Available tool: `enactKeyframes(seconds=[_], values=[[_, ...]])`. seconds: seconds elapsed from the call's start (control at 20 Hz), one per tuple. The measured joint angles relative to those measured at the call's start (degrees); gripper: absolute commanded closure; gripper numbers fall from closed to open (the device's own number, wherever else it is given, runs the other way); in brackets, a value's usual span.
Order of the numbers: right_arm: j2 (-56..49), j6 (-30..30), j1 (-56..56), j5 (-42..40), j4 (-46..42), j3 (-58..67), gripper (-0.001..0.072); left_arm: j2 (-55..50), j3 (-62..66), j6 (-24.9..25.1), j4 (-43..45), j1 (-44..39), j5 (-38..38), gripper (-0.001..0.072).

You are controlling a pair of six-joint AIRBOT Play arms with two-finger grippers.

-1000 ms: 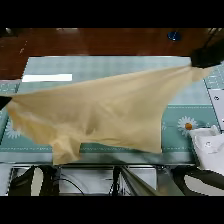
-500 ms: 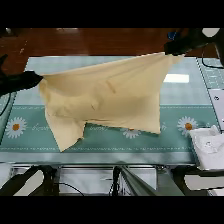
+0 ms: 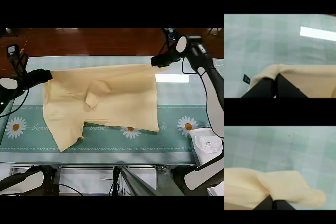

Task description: Fold the shirts.

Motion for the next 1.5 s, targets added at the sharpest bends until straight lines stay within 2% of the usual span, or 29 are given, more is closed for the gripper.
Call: enactKeyframes(seconds=[0.05,0.1,0.15,0.2,0.4,0.45,0.5,0.55,0.7,0.85,0.95,1.0,1.05,1.5], values=[[-0.9,0.0,0.0,0.5,1.3,0.0,0.0671,-0.8,0.0,-0.8,0.0,-0.5,-0.5,0.0601],[-1.6,0.0,0.0,1.0,2.8,0.0,0.0551,-1.6,0.0,-1.1,0.0,-1.0,-1.0,0.0353],[-2.1,0.2,0.0,1.7,4.2,0.0,0.0389,-2.3,0.0,-1.7,0.0,-1.5,-1.6,0.0154],[-2.5,0.2,0.0,2.7,5.6,0.0,0.0285,-2.8,0.0,-2.1,0.0,-1.9,-2.0,0.0085],[-2.3,0.2,-0.3,9.3,6.4,0.1,0.0284,-1.9,2.0,-2.8,0.1,0.2,-6.2,0.0089],[-1.3,0.1,-0.5,11.7,4.9,0.2,0.0272,-0.8,3.5,-3.0,0.7,1.9,-8.5,0.009],[-0.1,-0.3,-0.8,14.1,2.4,0.2,0.0219,0.3,5.0,-3.1,1.7,4.0,-11.1,0.009],[1.2,-0.9,-1.4,17.2,-0.8,0.2,0.022,1.4,6.5,-3.2,3.3,6.4,-14.1,0.009],[3.6,-0.6,-5.4,24.9,-6.8,0.0,0.0222,3.7,8.9,-6.6,10.6,15.3,-28.7,0.0088],[4.5,0.0,-11.1,31.6,-3.8,-2.4,0.0241,4.5,5.4,-10.0,14.5,23.9,-42.5,0.0088],[5.4,-0.1,-14.0,34.0,0.0,-5.0,0.0241,4.7,1.4,-10.4,13.1,27.7,-47.9,0.0083],[6.0,-0.5,-15.0,34.2,1.1,-6.3,0.0241,4.8,-0.6,-10.4,12.0,29.1,-49.2,0.0079],[6.8,-1.0,-15.7,34.1,2.0,-7.6,0.0241,4.9,-2.3,-10.1,11.2,29.9,-50.6,0.0021],[9.5,-4.9,-17.4,29.2,8.0,-11.4,0.0245,0.7,-6.4,-8.9,8.6,31.5,-53.1,0.0021]])
